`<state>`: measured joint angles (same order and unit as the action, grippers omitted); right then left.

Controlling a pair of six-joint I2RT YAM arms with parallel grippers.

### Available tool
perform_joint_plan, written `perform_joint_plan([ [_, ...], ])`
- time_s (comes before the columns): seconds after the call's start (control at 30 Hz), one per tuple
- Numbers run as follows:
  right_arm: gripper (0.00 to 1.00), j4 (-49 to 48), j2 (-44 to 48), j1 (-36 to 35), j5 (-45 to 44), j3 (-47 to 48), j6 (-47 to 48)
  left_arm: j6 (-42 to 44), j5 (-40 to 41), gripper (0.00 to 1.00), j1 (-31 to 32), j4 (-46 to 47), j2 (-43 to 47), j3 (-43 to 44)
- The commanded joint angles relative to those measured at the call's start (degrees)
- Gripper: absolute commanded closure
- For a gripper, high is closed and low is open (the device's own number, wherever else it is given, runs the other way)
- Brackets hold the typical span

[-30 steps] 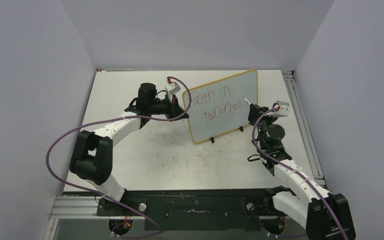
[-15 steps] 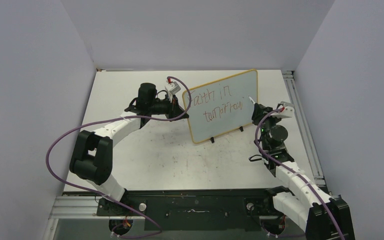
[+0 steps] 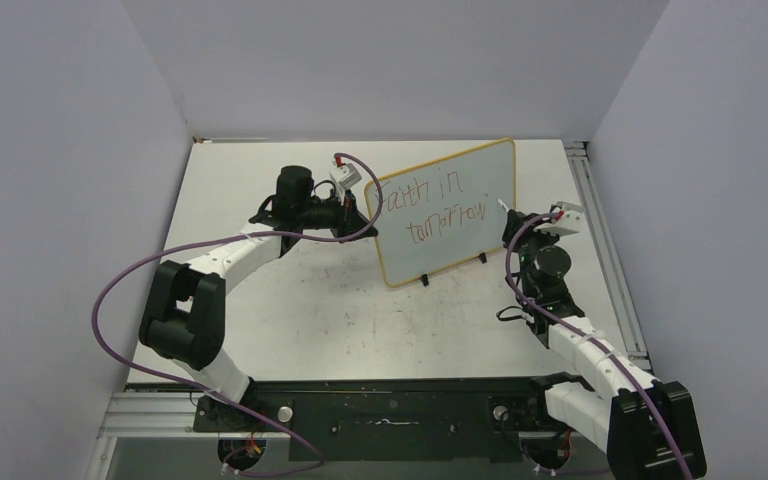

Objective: Write a sentence on the whiteboard

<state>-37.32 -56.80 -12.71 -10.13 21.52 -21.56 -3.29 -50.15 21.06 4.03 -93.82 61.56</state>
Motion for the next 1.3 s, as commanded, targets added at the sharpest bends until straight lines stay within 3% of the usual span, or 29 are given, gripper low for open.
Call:
perform_joint_plan([
  [0.0, 0.95, -3.56, -0.91, 0.48, 0.61, 0.09, -0.09, 1.00, -1.25, 1.00, 0.39, -2.01, -0.22, 1.76],
  [0.67, 0.95, -1.05, -1.81, 0.51, 5.38, -0.59, -0.67, 1.00, -1.35, 1.00, 0.50, -2.01, 0.04, 1.80],
  [1.27, 0.95, 0.03, -2.30, 0.52, 0.58, -1.40, -1.08, 1.00, -1.33, 1.00, 0.56, -1.97, -0.06, 1.76],
])
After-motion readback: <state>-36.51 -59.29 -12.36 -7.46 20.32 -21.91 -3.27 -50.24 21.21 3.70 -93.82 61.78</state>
